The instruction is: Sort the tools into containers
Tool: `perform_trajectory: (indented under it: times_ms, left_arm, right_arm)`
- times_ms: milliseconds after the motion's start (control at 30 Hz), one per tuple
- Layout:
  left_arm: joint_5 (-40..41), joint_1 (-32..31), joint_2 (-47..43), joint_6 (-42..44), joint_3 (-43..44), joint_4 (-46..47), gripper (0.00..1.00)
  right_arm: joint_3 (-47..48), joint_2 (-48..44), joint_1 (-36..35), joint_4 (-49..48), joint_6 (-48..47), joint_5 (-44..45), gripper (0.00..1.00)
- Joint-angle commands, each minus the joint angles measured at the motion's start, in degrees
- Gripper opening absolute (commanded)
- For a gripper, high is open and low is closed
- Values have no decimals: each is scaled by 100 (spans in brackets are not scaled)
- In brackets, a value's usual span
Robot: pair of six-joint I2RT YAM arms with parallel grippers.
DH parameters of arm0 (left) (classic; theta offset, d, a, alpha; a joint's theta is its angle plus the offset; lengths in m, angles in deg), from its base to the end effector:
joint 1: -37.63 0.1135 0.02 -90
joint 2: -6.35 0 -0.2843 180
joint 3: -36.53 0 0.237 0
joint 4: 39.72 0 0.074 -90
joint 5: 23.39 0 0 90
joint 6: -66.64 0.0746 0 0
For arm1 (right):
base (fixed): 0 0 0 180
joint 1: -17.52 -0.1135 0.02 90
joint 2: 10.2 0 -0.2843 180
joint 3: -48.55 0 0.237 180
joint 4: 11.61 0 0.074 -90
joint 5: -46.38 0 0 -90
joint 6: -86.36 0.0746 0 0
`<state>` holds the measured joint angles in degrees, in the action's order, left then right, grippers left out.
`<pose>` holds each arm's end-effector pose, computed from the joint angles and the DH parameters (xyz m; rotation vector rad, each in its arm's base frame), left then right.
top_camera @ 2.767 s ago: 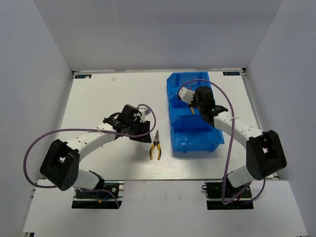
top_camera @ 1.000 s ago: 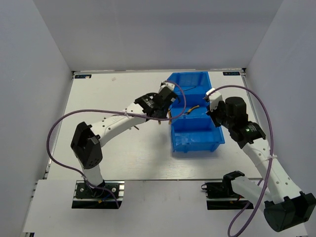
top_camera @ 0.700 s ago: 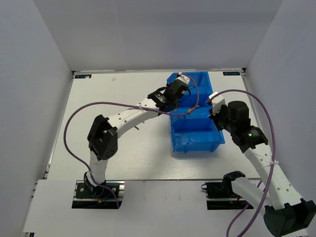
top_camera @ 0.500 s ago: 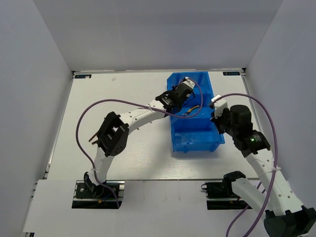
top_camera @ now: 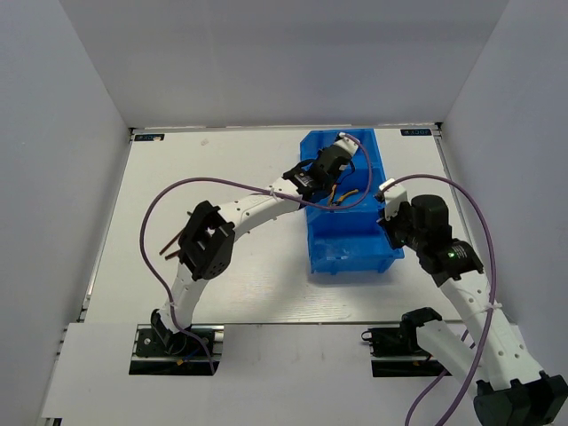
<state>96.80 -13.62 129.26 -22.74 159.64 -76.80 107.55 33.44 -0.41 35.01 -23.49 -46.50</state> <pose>0.3561 -0.3838 0.2699 0.6631 2.0103 0.0631 0.1603 0.0558 0.2954 -0.7132 1.9920 0.0332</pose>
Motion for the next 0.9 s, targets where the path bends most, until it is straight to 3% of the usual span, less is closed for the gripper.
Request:
perform_trajectory:
  times_ms: [0,167,233,267,333,367,400,467,567,600,667,700,767,867]
  left_arm:
    - [-206,-35,-74,-141,133,123,39]
    - [-260,-35,-22,-141,194,18,52]
    - [-111,-35,31,-246,195,-43,52]
    - [-49,-35,-73,-299,195,-44,49]
    - [179,-35,-389,-657,195,-262,35]
    - [180,52,-547,-904,195,-429,16]
    - [241,184,-732,-1176,47,-831,7]
    - [312,360,-1458,-2002,-357,-1202,0]
    - [-13,843,-2418,-3002,-1779,-1608,0]
    - [-101,975,-3117,-3224,-2601,-1686,8]
    - [-154,1388,-3806,-3890,-3352,-2020,30]
    - [-250,1537,-4140,-4051,-4043,-2117,46]
    - [-382,1914,-5125,-4245,-4645,-2275,59]
    - [-646,2136,-6108,-4474,-5428,-2582,71]
  right_arm:
    - [75,92,27,-164,105,-134,0]
    - [119,198,36,-200,149,-187,0]
    - [163,224,27,-208,149,-248,0]
    - [163,224,27,-191,105,-292,0]
    - [207,268,36,-112,-140,-783,6]
    - [216,294,27,10,-428,-1307,13]
    - [294,321,35,116,-727,-1930,25]
    - [452,688,9,327,-985,-2731,36]
    - [908,1521,-43,162,-599,-3491,39]
    - [1023,1986,-96,-39,-450,-3518,37]
    - [1530,2410,-192,-252,25,-3431,34]
    - [1682,3048,-323,-304,87,-3387,31]
    - [2207,3692,-631,-226,79,-2993,27]
    - [3325,4851,-1273,169,358,-2360,17]
